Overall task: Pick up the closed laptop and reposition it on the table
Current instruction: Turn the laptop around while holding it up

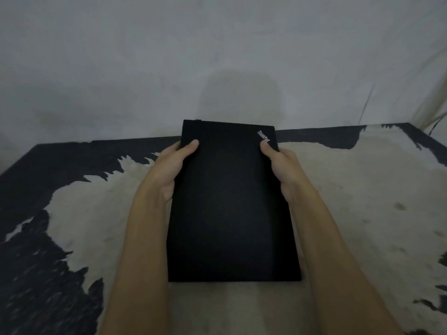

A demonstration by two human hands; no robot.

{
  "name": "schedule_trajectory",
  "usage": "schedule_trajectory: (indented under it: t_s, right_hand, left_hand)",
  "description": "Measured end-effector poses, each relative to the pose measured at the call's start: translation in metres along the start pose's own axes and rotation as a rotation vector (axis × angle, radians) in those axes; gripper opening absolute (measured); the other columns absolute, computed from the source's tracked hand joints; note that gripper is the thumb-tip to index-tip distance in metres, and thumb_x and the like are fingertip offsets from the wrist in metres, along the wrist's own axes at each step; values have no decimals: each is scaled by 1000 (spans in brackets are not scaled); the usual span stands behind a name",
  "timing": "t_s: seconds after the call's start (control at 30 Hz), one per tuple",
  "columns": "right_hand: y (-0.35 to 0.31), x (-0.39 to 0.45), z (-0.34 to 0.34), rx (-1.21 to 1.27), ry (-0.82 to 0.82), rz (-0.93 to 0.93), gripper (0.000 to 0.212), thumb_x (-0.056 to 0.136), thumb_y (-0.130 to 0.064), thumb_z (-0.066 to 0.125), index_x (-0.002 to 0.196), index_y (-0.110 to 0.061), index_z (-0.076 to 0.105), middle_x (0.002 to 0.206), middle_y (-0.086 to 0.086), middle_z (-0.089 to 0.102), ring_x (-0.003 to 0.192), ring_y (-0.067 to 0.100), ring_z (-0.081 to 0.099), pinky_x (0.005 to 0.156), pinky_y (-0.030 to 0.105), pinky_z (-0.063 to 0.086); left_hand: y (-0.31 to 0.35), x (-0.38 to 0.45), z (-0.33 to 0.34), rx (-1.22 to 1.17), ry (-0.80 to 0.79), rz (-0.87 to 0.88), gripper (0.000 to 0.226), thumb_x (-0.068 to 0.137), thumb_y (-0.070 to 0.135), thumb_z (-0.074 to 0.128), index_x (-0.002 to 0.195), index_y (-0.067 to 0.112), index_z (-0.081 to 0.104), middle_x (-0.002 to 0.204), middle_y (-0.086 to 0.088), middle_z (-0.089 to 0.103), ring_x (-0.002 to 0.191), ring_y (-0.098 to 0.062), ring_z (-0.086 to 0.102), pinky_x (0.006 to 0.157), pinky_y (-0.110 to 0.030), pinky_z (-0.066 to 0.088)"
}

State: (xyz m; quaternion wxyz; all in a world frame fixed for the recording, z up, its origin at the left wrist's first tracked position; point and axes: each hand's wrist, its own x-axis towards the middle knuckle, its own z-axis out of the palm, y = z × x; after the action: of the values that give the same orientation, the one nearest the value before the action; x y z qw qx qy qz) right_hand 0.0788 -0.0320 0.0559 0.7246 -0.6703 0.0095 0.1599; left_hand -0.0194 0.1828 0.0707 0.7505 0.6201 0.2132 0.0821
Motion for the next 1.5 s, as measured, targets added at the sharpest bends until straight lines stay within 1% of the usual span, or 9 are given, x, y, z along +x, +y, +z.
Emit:
schedule_trajectory:
  t_s: [0.2,0.4,0.5,0.67,0.87,1.0,1.13,1.33,1.5]
  right_hand:
    - [3,5,2,120,101,16,34,102,-35,64,121,-8,73,108,8,79,97,24,76,86,38,63]
    - [8,8,1,306,243,16,29,104,-30,61,118,-7,71,109,6,75,95,19,71,76,29,60]
    - [12,10,5,387,329,6,23,104,-30,61,112,-10,69,105,4,73,99,21,70,84,35,60]
    - [18,8,20,511,477,15,19,105,-32,58,111,-15,64,97,-5,68,86,11,67,62,23,51]
    - [17,4,31,615,579,-6,28,105,-34,55,119,-11,66,101,-3,71,87,12,69,66,25,55]
    - [13,4,30,650,636,-43,32,105,-34,56,120,-10,69,100,-3,73,85,11,71,62,22,54]
    - [9,5,30,705,679,-56,31,105,-36,55,118,-10,68,99,-3,73,86,14,72,62,23,55]
    - [7,9,26,723,728,-116,23,107,-34,50,113,-14,62,99,-4,70,86,12,71,62,21,54]
    - [12,9,31,661,675,-156,32,108,-32,48,129,-11,60,107,-4,70,91,10,71,68,21,56]
  left_hand:
    - [-2,-2,-8,152,-122,1,35,98,34,71,132,27,68,114,-3,82,103,-23,79,88,-44,62]
    - [-1,-2,-31,350,-146,6,34,97,36,71,131,35,67,107,3,83,97,-23,80,76,-34,65]
    - [-1,-2,-39,394,-17,50,29,92,41,76,120,39,75,109,-1,81,100,-25,78,82,-39,63]
    - [-7,7,-24,90,337,197,10,85,26,85,95,27,83,92,5,83,95,-17,77,64,-25,60]
    - [-12,18,10,-82,624,362,41,95,22,76,133,19,62,137,-4,60,127,-19,58,109,-35,51]
    - [-11,16,24,-66,547,427,50,101,21,68,147,22,49,140,-4,56,125,-18,59,106,-33,53]
    - [-13,16,33,8,430,451,75,102,19,66,164,21,25,160,-6,44,141,-22,49,115,-44,46]
    - [-23,13,44,78,254,458,93,96,19,75,166,30,14,160,-2,45,140,-20,50,115,-48,46]
    - [-25,14,34,43,273,471,94,95,20,76,166,31,16,160,0,46,138,-19,52,112,-48,49]
